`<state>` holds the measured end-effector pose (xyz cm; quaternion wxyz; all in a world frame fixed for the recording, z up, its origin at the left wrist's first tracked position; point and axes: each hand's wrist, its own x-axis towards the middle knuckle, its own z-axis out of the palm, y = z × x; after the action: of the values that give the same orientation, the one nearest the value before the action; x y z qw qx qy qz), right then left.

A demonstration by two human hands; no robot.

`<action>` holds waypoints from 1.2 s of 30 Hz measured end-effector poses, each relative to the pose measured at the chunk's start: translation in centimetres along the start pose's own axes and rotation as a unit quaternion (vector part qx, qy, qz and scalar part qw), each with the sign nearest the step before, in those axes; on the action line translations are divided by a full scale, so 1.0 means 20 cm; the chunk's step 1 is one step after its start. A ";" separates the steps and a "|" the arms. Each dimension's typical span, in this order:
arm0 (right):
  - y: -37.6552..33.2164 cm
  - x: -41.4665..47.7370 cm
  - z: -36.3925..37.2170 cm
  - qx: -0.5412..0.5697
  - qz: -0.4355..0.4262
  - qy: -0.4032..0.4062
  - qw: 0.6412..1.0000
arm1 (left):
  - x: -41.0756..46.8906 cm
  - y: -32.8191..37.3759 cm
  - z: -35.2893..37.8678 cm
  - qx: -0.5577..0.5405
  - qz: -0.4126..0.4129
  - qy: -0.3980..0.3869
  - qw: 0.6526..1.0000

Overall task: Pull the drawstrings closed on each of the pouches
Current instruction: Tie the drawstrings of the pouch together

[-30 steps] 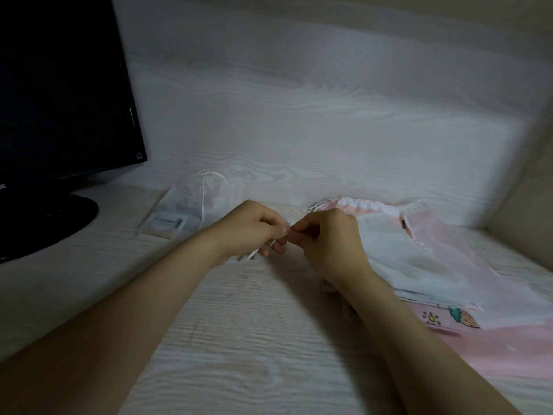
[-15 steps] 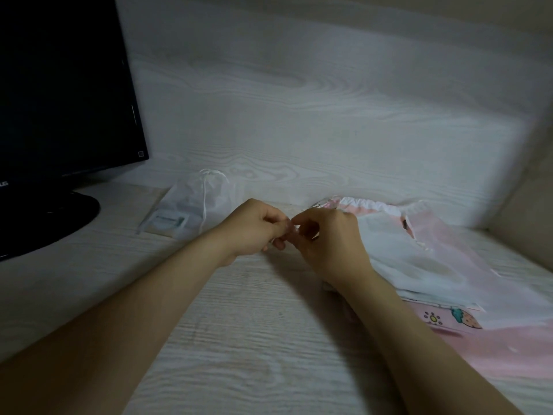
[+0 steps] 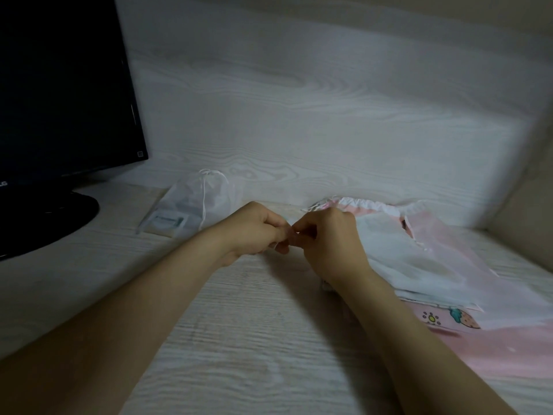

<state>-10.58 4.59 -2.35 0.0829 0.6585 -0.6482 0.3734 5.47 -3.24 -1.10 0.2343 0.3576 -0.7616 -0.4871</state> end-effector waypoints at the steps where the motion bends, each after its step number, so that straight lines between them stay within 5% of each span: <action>1: 0.00 0.00 0.01 -0.011 0.001 -0.001 1.000 | 0.00 0.01 0.01 0.001 -0.008 0.001 1.000; 11: -0.04 0.01 0.01 -0.152 -0.065 -0.053 0.985 | 0.02 0.05 0.08 -0.106 -0.102 0.075 0.986; 20: -0.03 0.00 -0.01 -0.156 -0.095 -0.072 0.981 | 0.02 -0.02 0.04 -0.099 -0.040 0.087 0.990; 29: 0.04 -0.01 -0.03 0.066 0.024 -0.041 0.997 | 0.01 -0.01 -0.01 0.137 0.238 0.112 0.955; 36: 0.02 0.00 -0.07 0.353 0.171 -0.089 0.916 | 0.02 -0.03 0.01 0.131 0.296 0.158 0.933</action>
<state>-11.51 5.36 -1.61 -0.2779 0.5540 -0.5820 0.5264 5.25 -3.68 -1.61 0.4359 0.2159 -0.8431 -0.2291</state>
